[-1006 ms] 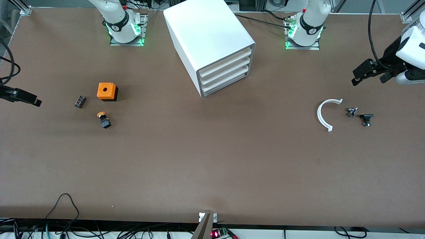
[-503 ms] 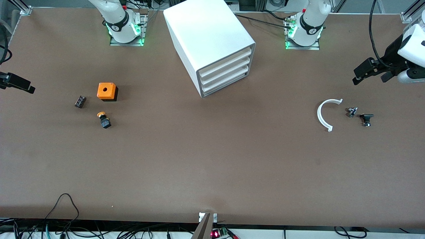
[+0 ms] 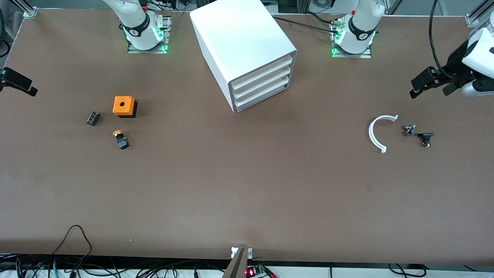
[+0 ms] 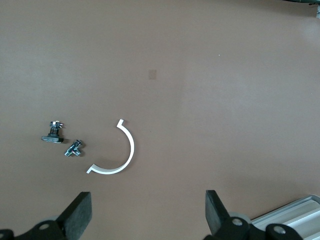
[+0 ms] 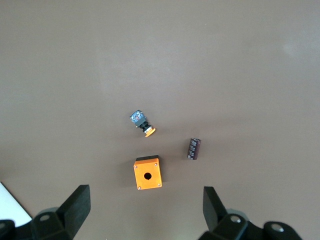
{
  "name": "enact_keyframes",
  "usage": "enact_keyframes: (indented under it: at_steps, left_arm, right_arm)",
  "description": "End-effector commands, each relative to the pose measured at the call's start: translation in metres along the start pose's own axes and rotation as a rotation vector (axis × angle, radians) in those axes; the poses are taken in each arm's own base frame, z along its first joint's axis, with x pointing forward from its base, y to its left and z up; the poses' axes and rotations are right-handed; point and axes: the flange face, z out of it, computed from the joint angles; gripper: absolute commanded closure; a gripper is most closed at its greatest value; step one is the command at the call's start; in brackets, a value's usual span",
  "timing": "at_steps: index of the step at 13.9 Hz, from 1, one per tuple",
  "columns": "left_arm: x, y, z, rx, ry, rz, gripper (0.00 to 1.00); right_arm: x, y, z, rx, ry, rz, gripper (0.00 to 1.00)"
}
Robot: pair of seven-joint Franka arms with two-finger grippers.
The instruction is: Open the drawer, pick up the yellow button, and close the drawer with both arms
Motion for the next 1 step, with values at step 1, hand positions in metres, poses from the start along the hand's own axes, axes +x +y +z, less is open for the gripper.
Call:
enact_keyframes:
  at_steps: [1]
  left_arm:
    - [0.0022,0.0000,-0.0072,0.003,-0.006,0.021,0.00]
  right_arm:
    - [-0.0074,-0.0031,0.0012,-0.012,-0.004,-0.008,0.00]
